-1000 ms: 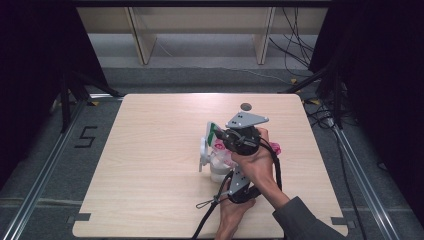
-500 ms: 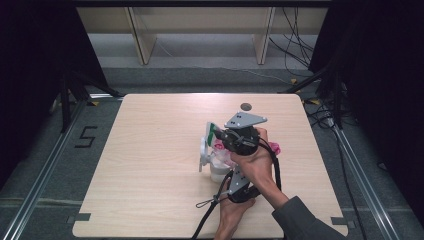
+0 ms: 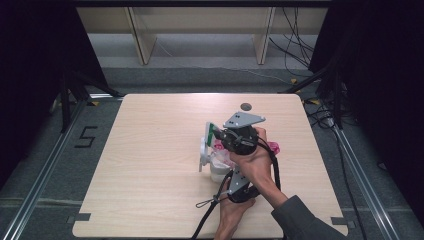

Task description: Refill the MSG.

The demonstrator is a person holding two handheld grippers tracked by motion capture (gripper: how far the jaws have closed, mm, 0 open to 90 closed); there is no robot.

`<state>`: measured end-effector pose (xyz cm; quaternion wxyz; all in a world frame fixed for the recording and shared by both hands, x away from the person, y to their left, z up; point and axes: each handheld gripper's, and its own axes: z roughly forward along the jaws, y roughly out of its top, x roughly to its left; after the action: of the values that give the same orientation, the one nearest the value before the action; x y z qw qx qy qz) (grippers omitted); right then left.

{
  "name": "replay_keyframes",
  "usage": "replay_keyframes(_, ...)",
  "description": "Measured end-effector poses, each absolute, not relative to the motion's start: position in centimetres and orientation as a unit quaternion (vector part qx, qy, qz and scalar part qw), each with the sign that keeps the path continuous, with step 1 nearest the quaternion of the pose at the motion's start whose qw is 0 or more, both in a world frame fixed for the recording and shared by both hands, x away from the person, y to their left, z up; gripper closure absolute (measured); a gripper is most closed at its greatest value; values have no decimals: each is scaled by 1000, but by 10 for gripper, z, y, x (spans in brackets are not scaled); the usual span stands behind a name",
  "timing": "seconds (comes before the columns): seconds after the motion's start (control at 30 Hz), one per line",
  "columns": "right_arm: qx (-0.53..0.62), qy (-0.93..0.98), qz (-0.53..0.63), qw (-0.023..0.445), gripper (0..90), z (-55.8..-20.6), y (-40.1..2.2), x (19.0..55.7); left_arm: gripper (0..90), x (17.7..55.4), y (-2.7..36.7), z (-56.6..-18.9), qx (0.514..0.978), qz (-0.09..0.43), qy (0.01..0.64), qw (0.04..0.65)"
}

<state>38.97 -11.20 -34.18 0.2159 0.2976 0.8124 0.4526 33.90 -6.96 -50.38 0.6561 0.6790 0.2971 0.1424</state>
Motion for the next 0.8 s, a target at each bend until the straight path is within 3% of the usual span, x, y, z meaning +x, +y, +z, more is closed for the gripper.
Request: replay_keyframes(0.8, 290, 817, 449, 217, 897, -340, -112, 388, 736, 338, -71, -503, 676, 145, 294, 660)
